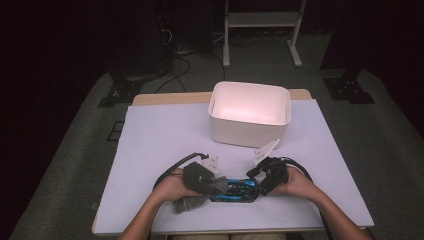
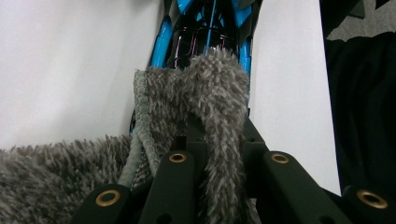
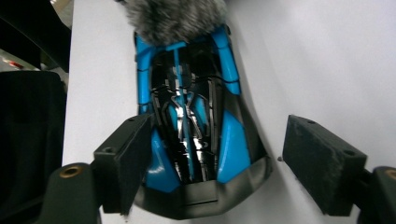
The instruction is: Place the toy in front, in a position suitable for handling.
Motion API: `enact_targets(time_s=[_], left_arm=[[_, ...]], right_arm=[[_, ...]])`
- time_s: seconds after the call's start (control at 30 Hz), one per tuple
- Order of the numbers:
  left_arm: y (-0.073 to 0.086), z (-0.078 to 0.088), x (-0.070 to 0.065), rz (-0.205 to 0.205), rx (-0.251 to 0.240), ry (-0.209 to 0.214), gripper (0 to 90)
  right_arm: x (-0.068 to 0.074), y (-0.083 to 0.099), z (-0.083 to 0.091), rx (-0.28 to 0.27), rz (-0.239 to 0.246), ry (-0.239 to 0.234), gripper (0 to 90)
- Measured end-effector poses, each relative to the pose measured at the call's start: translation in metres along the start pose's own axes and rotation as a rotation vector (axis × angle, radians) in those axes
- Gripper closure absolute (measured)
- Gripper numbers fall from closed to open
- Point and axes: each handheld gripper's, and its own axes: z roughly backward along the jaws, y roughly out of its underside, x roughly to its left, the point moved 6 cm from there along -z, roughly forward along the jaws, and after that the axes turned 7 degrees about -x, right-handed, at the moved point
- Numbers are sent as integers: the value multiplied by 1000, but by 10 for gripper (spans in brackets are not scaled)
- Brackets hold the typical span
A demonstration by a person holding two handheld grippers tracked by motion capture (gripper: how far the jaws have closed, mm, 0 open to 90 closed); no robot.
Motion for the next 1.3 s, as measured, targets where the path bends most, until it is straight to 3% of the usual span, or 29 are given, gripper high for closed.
enact_targets(time_s=[0.03,0.07,0.13,0.3,0.4,0.53,0.7,0.73,0.9,1.07,1.2,1.3], left_arm=[[0,1,1,-2,-1,1,802],[0,3,2,8,-14,-2,802],[1,5,5,18,-18,-13,802],[-1,11,14,51,-40,-54,800],[-4,16,22,91,-54,-81,796],[-6,15,26,104,-31,-92,788],[-8,12,32,138,-12,-70,763],[-9,12,33,157,-16,-44,755],[-11,11,33,181,-10,-4,676],[-16,11,33,171,19,4,633],[-17,8,35,174,30,11,656],[-17,9,37,177,40,20,765]], right_arm=[[0,0,0,0,0,0,243],[-3,2,-1,-3,-48,-43,284],[-4,4,-1,-11,-79,-76,343],[-3,4,-1,-20,-80,-79,350],[3,3,-1,-46,-20,-37,387],[8,2,0,-63,32,1,402],[15,3,0,-86,93,44,417],[16,3,1,-87,104,47,420],[21,3,3,-84,154,71,427],[28,3,3,-92,229,113,430],[33,3,4,-98,273,138,434],[38,5,6,-110,311,165,445]])
